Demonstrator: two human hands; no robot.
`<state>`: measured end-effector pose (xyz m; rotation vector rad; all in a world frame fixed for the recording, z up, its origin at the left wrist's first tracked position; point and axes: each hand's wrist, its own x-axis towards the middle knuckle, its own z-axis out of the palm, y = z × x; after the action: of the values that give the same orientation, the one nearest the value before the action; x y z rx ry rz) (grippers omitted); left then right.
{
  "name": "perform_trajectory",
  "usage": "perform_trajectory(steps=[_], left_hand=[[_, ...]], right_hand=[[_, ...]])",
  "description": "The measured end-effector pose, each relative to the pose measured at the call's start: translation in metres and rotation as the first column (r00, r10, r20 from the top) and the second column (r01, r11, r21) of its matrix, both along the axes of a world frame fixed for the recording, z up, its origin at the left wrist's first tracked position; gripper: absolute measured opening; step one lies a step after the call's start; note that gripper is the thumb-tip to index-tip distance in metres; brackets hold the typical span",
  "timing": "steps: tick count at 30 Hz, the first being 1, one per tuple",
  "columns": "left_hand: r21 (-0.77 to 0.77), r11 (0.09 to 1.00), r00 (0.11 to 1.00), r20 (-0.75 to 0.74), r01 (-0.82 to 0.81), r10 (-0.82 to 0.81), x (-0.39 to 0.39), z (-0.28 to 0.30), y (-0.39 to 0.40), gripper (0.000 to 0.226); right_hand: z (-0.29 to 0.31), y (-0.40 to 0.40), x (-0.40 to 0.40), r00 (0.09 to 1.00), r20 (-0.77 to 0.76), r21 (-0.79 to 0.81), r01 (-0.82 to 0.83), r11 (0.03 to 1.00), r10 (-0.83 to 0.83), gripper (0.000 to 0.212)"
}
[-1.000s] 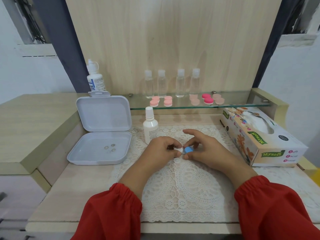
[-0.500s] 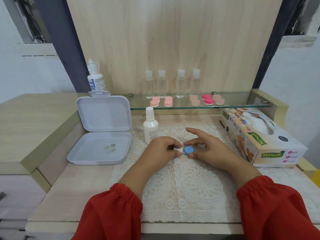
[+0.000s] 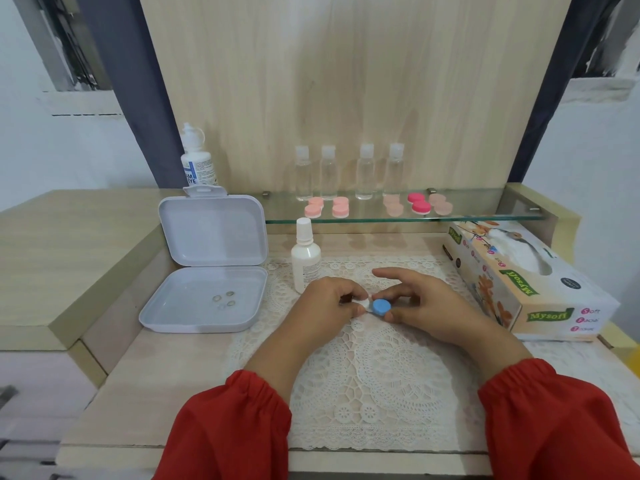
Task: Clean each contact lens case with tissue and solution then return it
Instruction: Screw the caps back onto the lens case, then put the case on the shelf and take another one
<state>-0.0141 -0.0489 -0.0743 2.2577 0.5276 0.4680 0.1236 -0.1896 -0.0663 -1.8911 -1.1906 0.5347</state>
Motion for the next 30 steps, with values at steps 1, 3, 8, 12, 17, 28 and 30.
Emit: perform_trajectory(steps=[1,3,8,12,17,28,30], left_hand=[[-0.003,1.000,1.000,-0.001,-0.002,0.002,0.000,-0.001,0.001,0.023],[-0.012,1.000,1.000,0.005,-0.011,0.011,-0.001,-0.001,0.003,0.025],[0.146,0.985,0.996,0.022,-0.088,0.086,-0.003,0.003,0.004,0.024],[0.189,0.972,0.990,0.038,-0.138,0.134,-0.004,0.005,0.005,0.024],[0.220,0.969,0.993,-0.001,-0.115,0.118,-0.003,0.007,0.004,0.024],[0.235,0.965,0.992,-0.016,-0.116,0.123,-0.003,0.006,0.005,0.024],[0.237,0.965,0.992,-0.022,-0.115,0.124,-0.003,0.006,0.006,0.024]], right_hand=[[0.001,-0.001,0.000,1.000,0.002,-0.006,0.001,1.000,-0.001,0.063],[0.003,-0.002,-0.002,1.000,0.010,-0.015,0.007,1.000,-0.007,0.061],[0.006,-0.002,-0.005,0.993,0.069,0.049,0.095,0.994,-0.098,0.050],[0.013,0.003,-0.006,0.973,0.117,0.189,0.174,0.966,-0.198,0.045],[0.039,0.027,0.003,0.893,0.265,0.346,0.265,0.900,-0.364,0.028],[0.078,0.091,0.024,0.626,0.640,0.193,0.430,0.882,-0.445,0.026],[0.079,0.094,0.024,0.611,0.658,0.178,0.441,0.880,-0.440,0.025]])
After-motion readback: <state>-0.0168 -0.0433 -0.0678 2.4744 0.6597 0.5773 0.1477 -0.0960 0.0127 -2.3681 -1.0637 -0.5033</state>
